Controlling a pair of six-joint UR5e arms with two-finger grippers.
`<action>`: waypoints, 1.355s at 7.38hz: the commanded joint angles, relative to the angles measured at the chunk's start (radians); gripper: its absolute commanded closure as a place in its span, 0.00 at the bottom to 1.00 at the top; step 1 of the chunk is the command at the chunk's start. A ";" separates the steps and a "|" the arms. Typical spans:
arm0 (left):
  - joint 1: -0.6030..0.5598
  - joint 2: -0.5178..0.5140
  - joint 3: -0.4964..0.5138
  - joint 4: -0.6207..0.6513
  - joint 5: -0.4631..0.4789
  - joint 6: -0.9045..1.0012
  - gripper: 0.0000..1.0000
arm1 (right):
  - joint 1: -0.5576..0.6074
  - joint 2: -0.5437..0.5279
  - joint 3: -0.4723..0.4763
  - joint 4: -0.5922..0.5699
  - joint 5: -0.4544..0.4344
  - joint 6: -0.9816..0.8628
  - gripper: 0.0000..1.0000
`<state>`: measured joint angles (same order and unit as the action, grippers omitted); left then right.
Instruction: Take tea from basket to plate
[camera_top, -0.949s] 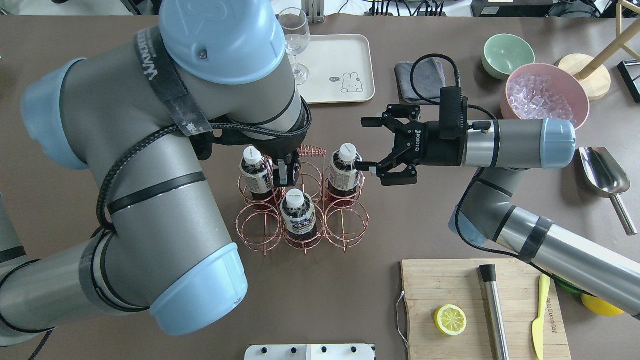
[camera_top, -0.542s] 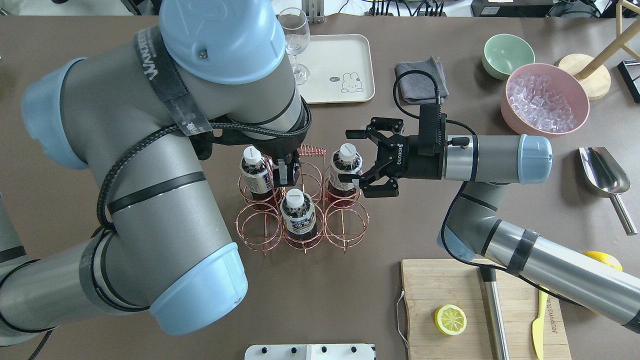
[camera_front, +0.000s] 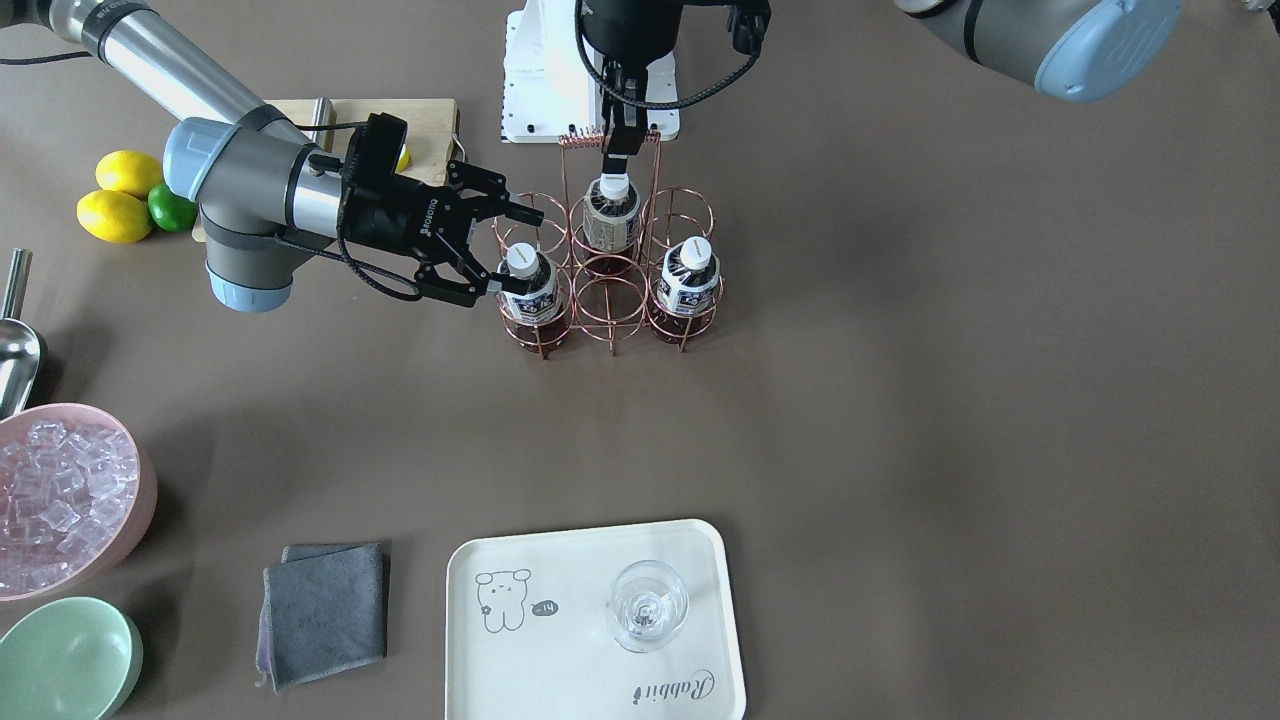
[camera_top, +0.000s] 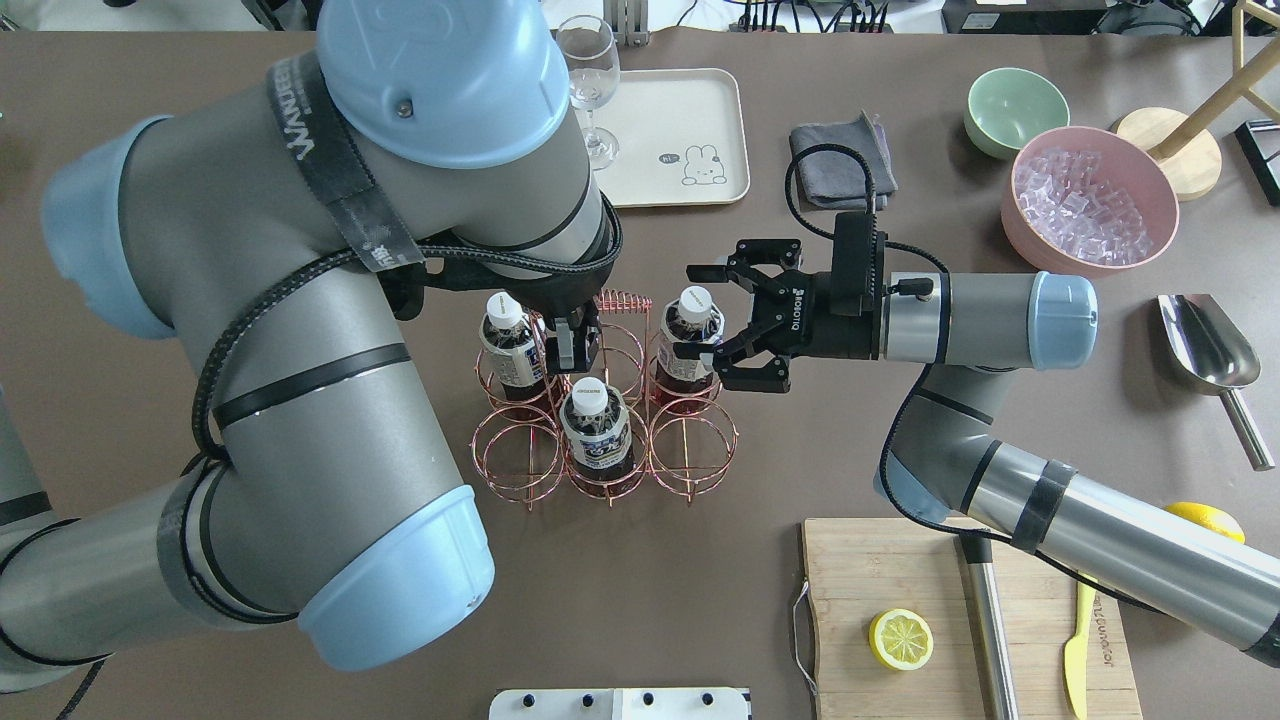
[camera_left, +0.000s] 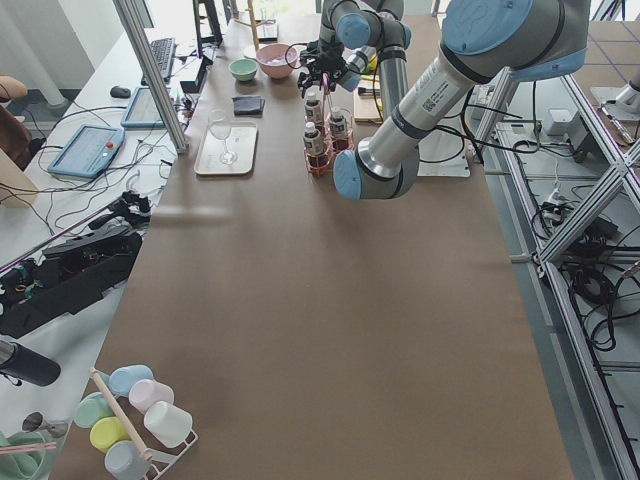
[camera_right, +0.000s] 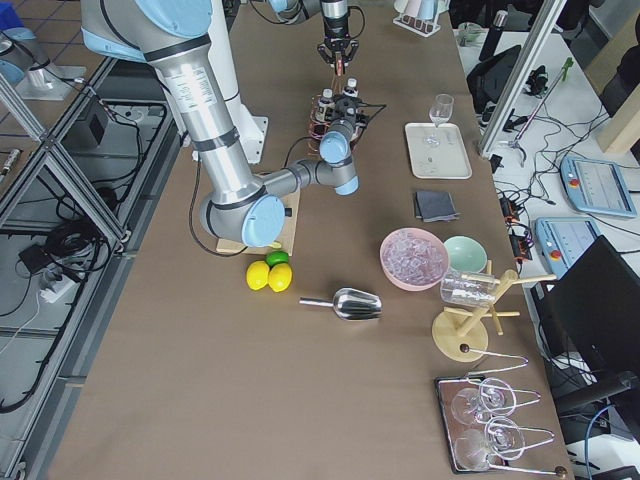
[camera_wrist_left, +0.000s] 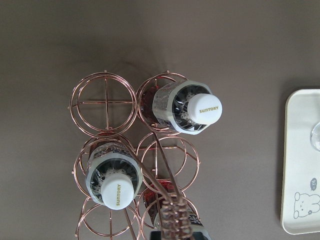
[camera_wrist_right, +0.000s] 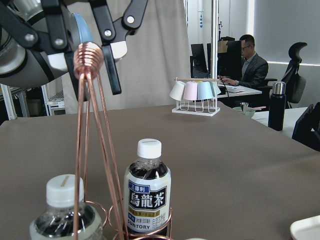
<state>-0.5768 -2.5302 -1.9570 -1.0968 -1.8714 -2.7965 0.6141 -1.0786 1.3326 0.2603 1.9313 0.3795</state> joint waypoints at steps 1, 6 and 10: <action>-0.003 0.001 0.000 0.000 0.000 0.000 1.00 | -0.004 -0.004 -0.006 0.000 -0.002 0.007 0.65; -0.001 -0.001 0.003 0.000 0.000 -0.002 1.00 | 0.103 0.002 0.106 -0.108 0.064 0.148 1.00; -0.003 0.001 0.004 0.002 0.000 -0.002 1.00 | 0.263 0.023 0.266 -0.311 0.136 0.333 1.00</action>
<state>-0.5784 -2.5301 -1.9541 -1.0957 -1.8715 -2.7966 0.8046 -1.0659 1.5531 0.0226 2.0428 0.6132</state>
